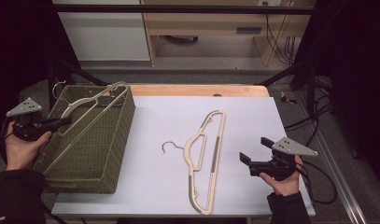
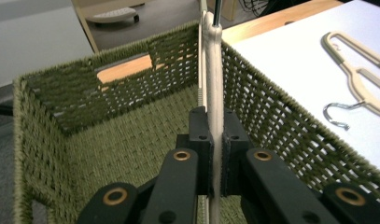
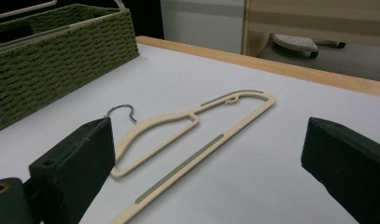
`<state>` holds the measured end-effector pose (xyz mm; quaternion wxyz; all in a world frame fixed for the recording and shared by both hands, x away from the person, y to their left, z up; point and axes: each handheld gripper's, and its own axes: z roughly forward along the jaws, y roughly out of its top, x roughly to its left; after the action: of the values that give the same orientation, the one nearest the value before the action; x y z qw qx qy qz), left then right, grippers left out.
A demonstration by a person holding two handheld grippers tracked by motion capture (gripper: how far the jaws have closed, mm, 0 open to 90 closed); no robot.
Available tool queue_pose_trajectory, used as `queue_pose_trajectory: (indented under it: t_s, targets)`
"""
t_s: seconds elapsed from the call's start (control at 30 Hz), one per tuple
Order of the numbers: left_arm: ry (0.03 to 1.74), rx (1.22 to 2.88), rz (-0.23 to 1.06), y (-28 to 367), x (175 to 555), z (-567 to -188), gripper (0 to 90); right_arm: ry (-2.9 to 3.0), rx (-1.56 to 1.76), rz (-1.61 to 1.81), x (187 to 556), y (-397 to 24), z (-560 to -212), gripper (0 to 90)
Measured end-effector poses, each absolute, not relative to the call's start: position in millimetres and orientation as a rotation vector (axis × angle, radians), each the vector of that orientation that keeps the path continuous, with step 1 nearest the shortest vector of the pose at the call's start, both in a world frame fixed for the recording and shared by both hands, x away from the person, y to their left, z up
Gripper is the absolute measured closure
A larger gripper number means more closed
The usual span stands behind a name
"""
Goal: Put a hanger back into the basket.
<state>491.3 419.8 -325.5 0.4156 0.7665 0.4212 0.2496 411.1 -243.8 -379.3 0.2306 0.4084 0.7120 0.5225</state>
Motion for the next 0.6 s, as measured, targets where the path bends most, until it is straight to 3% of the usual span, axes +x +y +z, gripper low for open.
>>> queue_pose_trajectory:
  t_s: [0.6]
  targets:
    - [1.22, 1.935, 0.494, 418, 506, -376, 84.1, 1.978, 1.109, 1.419, 412, -244, -381, 3.8]
